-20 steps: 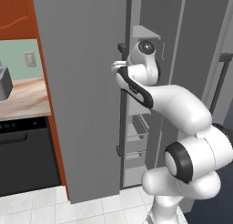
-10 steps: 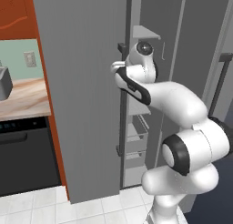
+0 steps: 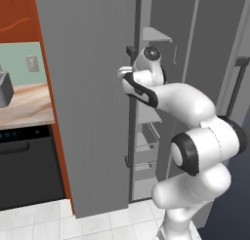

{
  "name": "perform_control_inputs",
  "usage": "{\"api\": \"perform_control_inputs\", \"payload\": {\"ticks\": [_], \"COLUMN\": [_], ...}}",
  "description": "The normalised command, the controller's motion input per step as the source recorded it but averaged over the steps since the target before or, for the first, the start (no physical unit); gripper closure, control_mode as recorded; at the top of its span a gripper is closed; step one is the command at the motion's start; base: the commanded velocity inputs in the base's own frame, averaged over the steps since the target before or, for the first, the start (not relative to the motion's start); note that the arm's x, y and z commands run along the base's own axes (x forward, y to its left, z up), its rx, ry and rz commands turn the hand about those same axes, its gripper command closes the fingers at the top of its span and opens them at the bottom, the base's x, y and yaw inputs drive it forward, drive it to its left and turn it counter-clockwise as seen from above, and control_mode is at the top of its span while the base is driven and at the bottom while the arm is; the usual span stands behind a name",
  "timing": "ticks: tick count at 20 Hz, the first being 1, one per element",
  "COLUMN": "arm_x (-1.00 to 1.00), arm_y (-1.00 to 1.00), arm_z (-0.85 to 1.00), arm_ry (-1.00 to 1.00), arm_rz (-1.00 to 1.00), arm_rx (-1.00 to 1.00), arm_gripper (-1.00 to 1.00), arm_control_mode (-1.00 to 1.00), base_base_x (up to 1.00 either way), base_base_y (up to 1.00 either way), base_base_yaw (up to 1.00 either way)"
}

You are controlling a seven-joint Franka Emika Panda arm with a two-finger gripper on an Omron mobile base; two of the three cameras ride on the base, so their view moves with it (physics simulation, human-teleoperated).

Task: Gather the cucumber and lemon from the fridge and place them on a tray on the dining counter. Then gather the steak and fish from the fridge and place them on the other tray.

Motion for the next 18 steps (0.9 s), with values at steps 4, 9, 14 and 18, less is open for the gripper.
{"api": "perform_control_inputs", "payload": {"ticks": [4,9,14,18], "arm_x": [0.34,0.31,0.29,0.29], "arm_y": [0.0,0.03,0.02,0.03], "arm_z": [-0.12,-0.1,-0.1,-0.13], "arm_ry": [0.0,0.0,0.0,0.0], "arm_rz": [0.0,0.0,0.0,0.0], "arm_rx": [0.0,0.0,0.0,0.0], "arm_gripper": [-1.0,-1.0,-1.0,-1.0], "arm_control_mode": [-1.0,-1.0,-1.0,-1.0], "base_base_x": [0.0,0.0,0.0,0.0], "base_base_y": [0.0,0.0,0.0,0.0], "base_base_yaw": [0.0,0.0,0.0,0.0]}}
